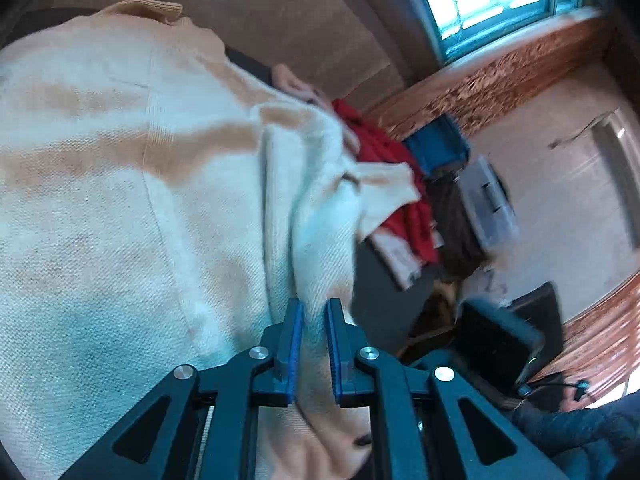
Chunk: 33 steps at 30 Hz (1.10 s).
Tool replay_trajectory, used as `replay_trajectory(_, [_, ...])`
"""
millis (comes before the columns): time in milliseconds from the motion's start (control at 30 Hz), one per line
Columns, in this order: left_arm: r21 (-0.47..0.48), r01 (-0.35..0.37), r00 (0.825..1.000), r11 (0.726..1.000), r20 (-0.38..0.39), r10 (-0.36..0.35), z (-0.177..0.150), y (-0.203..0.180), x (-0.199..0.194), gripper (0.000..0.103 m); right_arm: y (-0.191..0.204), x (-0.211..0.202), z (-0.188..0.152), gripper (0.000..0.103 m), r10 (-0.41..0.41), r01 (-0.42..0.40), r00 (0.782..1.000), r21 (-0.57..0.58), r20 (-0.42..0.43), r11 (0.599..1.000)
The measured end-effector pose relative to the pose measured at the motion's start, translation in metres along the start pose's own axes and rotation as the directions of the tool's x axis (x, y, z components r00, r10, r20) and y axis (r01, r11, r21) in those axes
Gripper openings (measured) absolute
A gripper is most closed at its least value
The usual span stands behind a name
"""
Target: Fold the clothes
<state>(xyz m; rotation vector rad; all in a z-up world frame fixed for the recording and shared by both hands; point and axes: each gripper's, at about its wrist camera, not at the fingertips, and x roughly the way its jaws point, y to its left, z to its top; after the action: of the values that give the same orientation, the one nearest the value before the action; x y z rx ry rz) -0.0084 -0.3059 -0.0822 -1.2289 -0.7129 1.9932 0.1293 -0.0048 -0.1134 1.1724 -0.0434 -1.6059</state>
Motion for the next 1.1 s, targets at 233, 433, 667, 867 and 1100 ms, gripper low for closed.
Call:
replay_trajectory(233, [-0.075,-0.122,0.991,0.990,0.037,0.125,0.004,0.027,0.002,0.018,0.006,-0.050,-0.040,0.011,-0.041,0.044,0.997,0.057,-0.064,0.997])
replay_trajectory(433, [-0.080,-0.165,0.985,0.983,0.042,0.169,-0.006,0.042,-0.001,0.016,-0.029,-0.088,-0.081,0.014,-0.209,0.237,0.964,0.174,-0.167,0.956])
replay_trajectory(667, [-0.140,-0.181,0.976,0.974,0.101,0.195,-0.028,0.045,0.001,0.004,-0.082,-0.153,-0.026,0.073,-0.343,0.262,0.916,0.337,0.208,0.904])
replay_trajectory(867, [-0.139,-0.193,0.972,0.971,0.109,0.209,-0.027,0.041,0.008,0.004,-0.151,-0.196,0.017,0.081,-0.503,0.262,0.769,0.524,0.394,0.810])
replay_trajectory(1100, [-0.148,-0.173,0.975,0.974,0.113,0.190,-0.026,0.043,0.012,0.003,-0.215,-0.225,0.029,0.075,-0.624,0.185,0.648,0.705,0.436,0.685])
